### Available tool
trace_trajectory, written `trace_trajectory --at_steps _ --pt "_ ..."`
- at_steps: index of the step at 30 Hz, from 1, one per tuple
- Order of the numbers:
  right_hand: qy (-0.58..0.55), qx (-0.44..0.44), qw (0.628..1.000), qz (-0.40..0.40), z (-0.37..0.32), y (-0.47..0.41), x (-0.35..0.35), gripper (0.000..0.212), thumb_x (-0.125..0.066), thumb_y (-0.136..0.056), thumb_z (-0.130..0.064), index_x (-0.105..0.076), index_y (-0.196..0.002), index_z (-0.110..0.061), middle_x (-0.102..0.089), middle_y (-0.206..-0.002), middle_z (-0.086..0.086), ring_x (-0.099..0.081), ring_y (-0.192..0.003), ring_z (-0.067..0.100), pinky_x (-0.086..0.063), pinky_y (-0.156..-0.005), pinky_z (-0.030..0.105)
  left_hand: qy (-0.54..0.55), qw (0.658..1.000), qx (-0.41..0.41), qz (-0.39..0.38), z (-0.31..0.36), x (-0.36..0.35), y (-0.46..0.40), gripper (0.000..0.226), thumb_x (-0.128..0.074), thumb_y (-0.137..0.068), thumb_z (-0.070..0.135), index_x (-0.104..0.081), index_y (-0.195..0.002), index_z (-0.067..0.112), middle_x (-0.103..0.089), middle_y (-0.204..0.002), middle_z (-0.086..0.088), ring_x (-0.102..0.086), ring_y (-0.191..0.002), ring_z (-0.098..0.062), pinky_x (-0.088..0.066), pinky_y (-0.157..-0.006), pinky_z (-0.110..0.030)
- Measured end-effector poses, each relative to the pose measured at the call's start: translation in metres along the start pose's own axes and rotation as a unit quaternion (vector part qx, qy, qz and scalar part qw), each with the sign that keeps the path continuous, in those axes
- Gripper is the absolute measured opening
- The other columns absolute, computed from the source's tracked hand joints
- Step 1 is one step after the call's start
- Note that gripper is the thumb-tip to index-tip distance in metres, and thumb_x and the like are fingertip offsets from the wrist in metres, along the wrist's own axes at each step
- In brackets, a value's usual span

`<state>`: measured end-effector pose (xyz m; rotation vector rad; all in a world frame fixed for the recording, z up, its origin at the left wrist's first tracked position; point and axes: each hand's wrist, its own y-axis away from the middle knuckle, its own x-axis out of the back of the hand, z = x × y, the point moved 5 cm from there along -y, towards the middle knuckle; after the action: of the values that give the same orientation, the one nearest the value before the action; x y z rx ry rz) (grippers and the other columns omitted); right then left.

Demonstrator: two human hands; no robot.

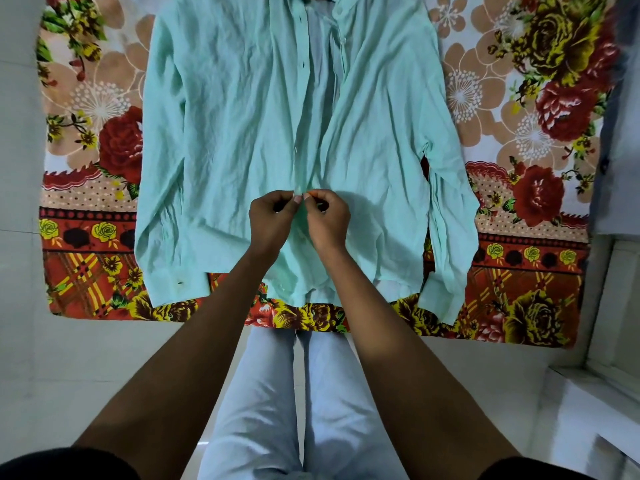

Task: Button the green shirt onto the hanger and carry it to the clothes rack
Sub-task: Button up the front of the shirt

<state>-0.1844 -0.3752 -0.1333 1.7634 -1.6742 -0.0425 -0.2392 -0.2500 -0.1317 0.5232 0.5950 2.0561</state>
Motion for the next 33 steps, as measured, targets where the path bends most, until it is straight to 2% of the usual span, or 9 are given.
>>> trace_trajectory --at_steps 4,11,16,20,24,26,28,30,33 --pt "-0.047 -0.043 0.998 -0.018 0.006 0.0 -0.002 0.01 -0.073 -0.091 -0.018 -0.077 -0.096 -0.01 -0.076 -0.093 0.0 -0.071 -0.09 0.012 -0.06 -0.089 0.034 0.007 1.0 -0.001 0.01 0.001 0.0 0.0 0.013 -0.073 -0.092 0.011 -0.078 -0.099 0.001 -0.077 -0.087 -0.006 -0.072 -0.081 -0.007 -0.056 -0.079 -0.021" --pt "-0.083 -0.064 0.994 -0.017 0.007 0.005 -0.004 0.012 -0.072 -0.092 -0.02 -0.077 -0.098 -0.011 -0.077 -0.096 0.001 -0.072 -0.093 0.011 -0.06 -0.088 0.03 -0.006 1.0 -0.005 -0.02 0.001 -0.003 0.001 0.012 -0.068 -0.094 0.009 -0.079 -0.096 0.004 -0.077 -0.083 -0.001 -0.072 -0.082 -0.009 -0.056 -0.078 -0.023" --pt "-0.055 -0.049 0.997 -0.029 0.002 0.001 0.0 0.012 -0.071 -0.092 -0.015 -0.077 -0.1 -0.008 -0.077 -0.095 0.003 -0.072 -0.09 0.013 -0.06 -0.085 0.027 0.096 0.993 0.056 -0.031 -0.008 -0.001 -0.001 0.021 -0.056 -0.094 -0.001 -0.076 -0.1 -0.007 -0.071 -0.087 -0.022 -0.07 -0.086 -0.03 -0.06 -0.093 -0.046" --pt "-0.046 -0.042 0.996 -0.065 0.001 0.0 0.001 0.014 -0.07 -0.093 -0.015 -0.078 -0.101 -0.007 -0.078 -0.094 0.003 -0.073 -0.089 0.012 -0.059 -0.084 0.025 0.103 0.992 0.067 -0.018 -0.013 0.002 -0.002 0.015 -0.07 -0.091 0.003 -0.074 -0.1 -0.008 -0.075 -0.094 -0.028 -0.075 -0.093 -0.039 -0.061 -0.093 -0.048" --pt "-0.023 -0.004 0.995 -0.099 -0.003 0.0 0.003 0.019 -0.073 -0.093 -0.027 -0.081 -0.097 -0.01 -0.079 -0.088 0.0 -0.074 -0.084 0.009 -0.06 -0.081 0.026 0.065 0.996 0.051 -0.023 -0.011 0.005 -0.008 0.013 -0.074 -0.089 0.008 -0.075 -0.093 -0.005 -0.076 -0.088 -0.025 -0.076 -0.086 -0.039 -0.063 -0.085 -0.046" --pt "0.002 0.028 0.995 -0.096 -0.007 -0.001 0.005 0.016 -0.074 -0.092 -0.023 -0.082 -0.096 -0.01 -0.08 -0.088 0.0 -0.073 -0.082 0.006 -0.057 -0.079 0.019 0.053 0.997 0.047 -0.029 -0.008 0.004 -0.009 0.013 -0.075 -0.089 0.007 -0.075 -0.091 -0.006 -0.076 -0.085 -0.023 -0.075 -0.081 -0.036 -0.063 -0.08 -0.042" --pt "0.019 0.045 0.995 -0.091 -0.01 -0.005 0.008 0.011 -0.072 -0.093 -0.016 -0.081 -0.093 -0.01 -0.078 -0.085 -0.004 -0.072 -0.081 0.005 -0.055 -0.076 0.017 0.049 0.997 0.055 -0.027 -0.006 0.002 -0.008 0.013 -0.075 -0.09 0.005 -0.073 -0.091 -0.007 -0.074 -0.078 -0.018 -0.073 -0.073 -0.025 -0.062 -0.074 -0.035" --pt "0.024 0.039 0.995 -0.087 -0.01 -0.008 0.007 0.012 -0.07 -0.093 -0.014 -0.08 -0.089 -0.008 -0.076 -0.08 -0.006 -0.07 -0.076 0.005 -0.054 -0.072 0.018 0.063 0.995 0.073 -0.009 -0.004 0.002 -0.009 0.008 -0.073 -0.09 0.002 -0.073 -0.089 -0.007 -0.072 -0.073 -0.013 -0.071 -0.068 -0.02 -0.062 -0.072 -0.032" --pt "0.045 0.018 0.997 -0.06 -0.007 -0.009 0.004 0.015 -0.069 -0.094 -0.016 -0.078 -0.088 -0.005 -0.076 -0.08 0.003 -0.068 -0.07 0.01 -0.053 -0.068 0.021 0.116 0.984 0.132 0.007 -0.005 -0.003 -0.011 0.005 -0.07 -0.089 -0.001 -0.073 -0.085 -0.001 -0.072 -0.073 -0.011 -0.07 -0.07 -0.024 -0.063 -0.075 -0.034"
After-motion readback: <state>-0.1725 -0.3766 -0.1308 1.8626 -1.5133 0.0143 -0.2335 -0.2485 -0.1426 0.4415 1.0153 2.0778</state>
